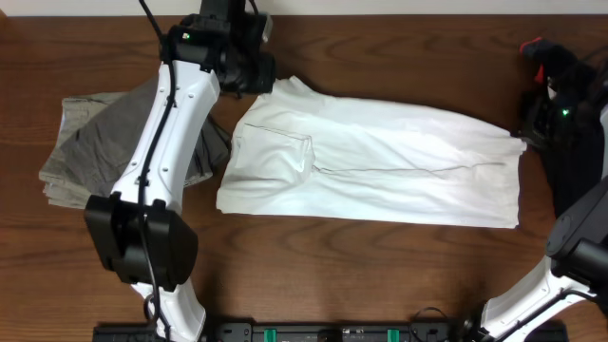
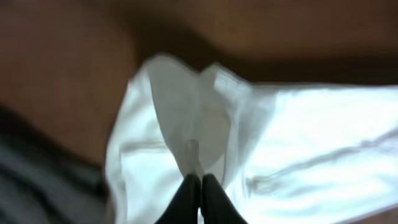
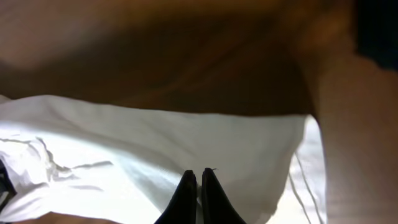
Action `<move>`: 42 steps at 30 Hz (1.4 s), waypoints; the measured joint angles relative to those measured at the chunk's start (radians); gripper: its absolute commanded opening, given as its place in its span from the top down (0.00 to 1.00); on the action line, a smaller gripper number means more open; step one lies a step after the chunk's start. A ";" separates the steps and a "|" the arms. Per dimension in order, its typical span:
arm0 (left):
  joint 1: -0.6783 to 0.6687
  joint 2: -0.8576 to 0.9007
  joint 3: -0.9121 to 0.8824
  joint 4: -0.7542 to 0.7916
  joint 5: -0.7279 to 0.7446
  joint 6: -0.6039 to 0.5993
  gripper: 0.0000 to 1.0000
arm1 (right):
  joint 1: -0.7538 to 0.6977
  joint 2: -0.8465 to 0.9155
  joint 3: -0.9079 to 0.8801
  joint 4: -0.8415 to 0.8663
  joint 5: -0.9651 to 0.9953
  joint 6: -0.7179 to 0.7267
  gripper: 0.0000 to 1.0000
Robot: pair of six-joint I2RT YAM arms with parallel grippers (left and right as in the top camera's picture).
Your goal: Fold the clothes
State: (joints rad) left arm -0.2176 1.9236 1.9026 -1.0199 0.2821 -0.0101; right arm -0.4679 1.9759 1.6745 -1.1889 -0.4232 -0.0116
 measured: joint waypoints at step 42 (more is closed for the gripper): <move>0.000 -0.057 -0.157 -0.078 -0.121 0.015 0.27 | 0.003 0.000 -0.005 -0.028 0.117 -0.026 0.46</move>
State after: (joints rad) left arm -0.2180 1.8668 1.7454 -1.0981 0.1616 0.0048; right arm -0.4648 1.9759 1.6695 -1.2171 -0.3065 -0.0376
